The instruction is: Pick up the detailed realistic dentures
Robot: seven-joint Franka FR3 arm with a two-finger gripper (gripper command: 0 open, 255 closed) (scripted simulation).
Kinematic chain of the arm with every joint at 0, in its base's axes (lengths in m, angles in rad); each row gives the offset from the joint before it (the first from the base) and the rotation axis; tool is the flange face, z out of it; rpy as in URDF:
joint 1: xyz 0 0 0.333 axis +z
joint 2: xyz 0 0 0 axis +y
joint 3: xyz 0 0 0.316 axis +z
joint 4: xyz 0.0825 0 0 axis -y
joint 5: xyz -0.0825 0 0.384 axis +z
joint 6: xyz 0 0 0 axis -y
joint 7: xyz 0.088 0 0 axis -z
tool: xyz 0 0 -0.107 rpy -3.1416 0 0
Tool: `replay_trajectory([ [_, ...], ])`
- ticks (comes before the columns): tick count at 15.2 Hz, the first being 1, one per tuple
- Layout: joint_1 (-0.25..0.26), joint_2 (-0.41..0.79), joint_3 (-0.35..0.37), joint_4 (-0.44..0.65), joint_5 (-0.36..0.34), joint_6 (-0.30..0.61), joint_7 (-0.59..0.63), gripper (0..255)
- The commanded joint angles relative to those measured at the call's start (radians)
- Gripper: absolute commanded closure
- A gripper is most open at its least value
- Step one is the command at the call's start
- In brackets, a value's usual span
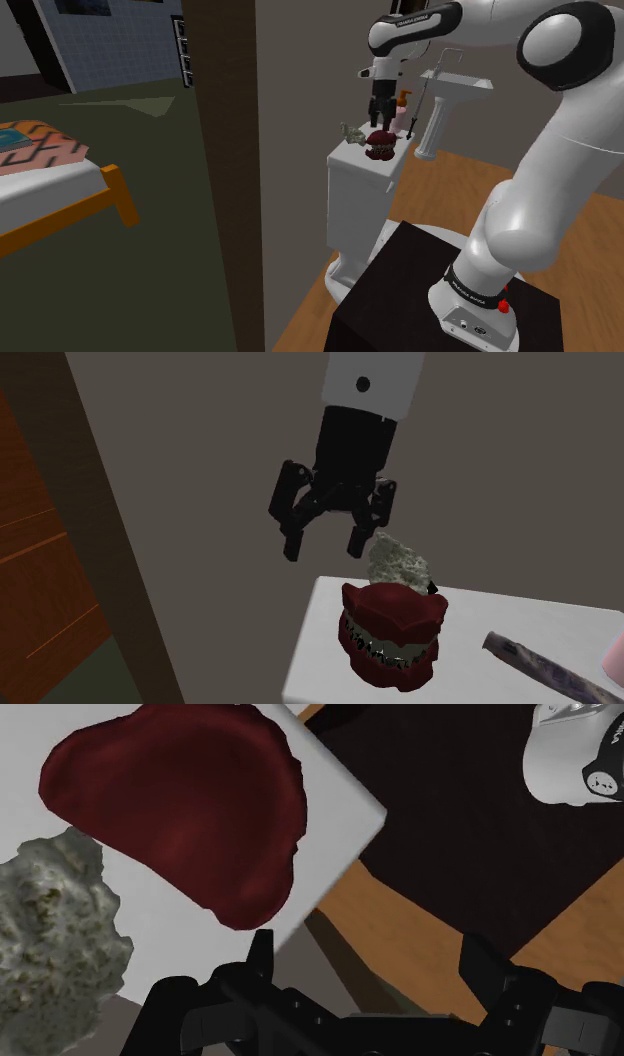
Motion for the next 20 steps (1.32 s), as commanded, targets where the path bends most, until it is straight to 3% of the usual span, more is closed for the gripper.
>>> replay_trajectory([
  [1, -0.015, 0.12, -0.025, 0.096, 0.038, -0.023, -0.123, 0],
  [3, -0.044, 0.235, -0.031, 0.194, 0.075, -0.05, -0.227, 0],
  [4, -0.047, 0.237, -0.028, 0.196, 0.075, -0.05, -0.228, 0],
  [13, -0.049, 0.257, -0.022, 0.116, 0.087, 0.045, -0.237, 0],
  [14, -0.049, 0.256, -0.023, 0.116, 0.086, 0.046, -0.238, 255],
  [20, -0.049, 0.255, -0.023, 0.115, 0.085, 0.045, -0.238, 255],
])
